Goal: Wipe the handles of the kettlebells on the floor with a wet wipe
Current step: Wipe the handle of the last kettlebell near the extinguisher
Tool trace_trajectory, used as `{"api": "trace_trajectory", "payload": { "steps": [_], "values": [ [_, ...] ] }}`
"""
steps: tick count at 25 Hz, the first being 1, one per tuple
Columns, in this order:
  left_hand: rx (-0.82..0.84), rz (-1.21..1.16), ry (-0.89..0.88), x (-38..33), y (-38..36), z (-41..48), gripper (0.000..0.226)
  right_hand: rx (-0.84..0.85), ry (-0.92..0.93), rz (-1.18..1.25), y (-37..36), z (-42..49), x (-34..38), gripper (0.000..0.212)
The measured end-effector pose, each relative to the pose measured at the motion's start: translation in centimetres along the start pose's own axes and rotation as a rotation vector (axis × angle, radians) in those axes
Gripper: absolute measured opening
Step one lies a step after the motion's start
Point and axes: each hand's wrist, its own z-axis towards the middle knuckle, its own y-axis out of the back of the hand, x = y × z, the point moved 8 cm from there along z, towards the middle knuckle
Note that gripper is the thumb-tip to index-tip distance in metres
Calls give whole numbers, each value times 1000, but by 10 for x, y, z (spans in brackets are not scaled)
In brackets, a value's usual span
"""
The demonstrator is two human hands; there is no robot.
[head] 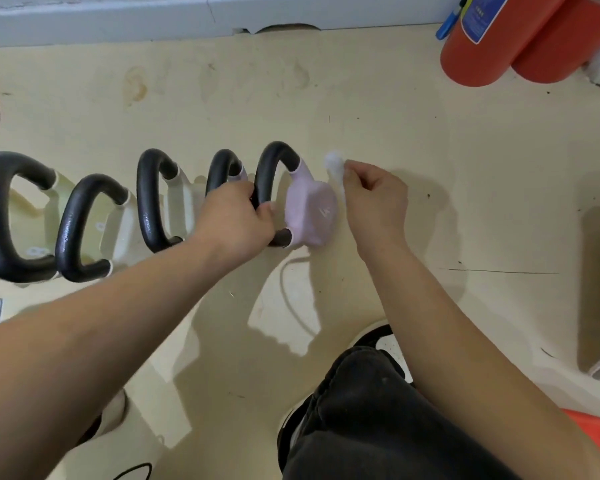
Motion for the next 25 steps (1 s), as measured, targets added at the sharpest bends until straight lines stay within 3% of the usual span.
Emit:
{"api": "trace_trajectory", "payload": {
  "steps": [4, 7, 8, 11, 14, 16, 19, 22, 25],
  "values": [
    [21, -17, -9, -6, 0, 3, 21, 201, 197, -205, -50, -18, 9, 26],
    [23, -9, 1, -12, 1, 5, 21, 352, 687, -661, -76, -33, 9, 27],
    [28, 2, -9, -12, 0, 5, 20, 377, 765, -754, -80, -35, 7, 23],
    [42, -1, -67, -11, -3, -1, 18, 482, 789, -832, -83, -46, 8, 15],
    [49, -73, -85, -14, -6, -4, 24, 616, 666, -799, -74, -58, 5, 23],
    [55, -133, -91, -22, -9, -6, 20, 450, 402, -536, -47, -48, 12, 26],
    [90, -180, -129, -42, -22, -13, 13, 58, -22, 4, 0, -37, 6, 29],
    [89, -88, -157, -59, -32, -19, 21, -65, -156, 181, 27, -32, 3, 26],
    [-24, -33, -253, -68, -20, -30, 39, -40, -195, 261, 36, -40, 10, 17]
  ]
}}
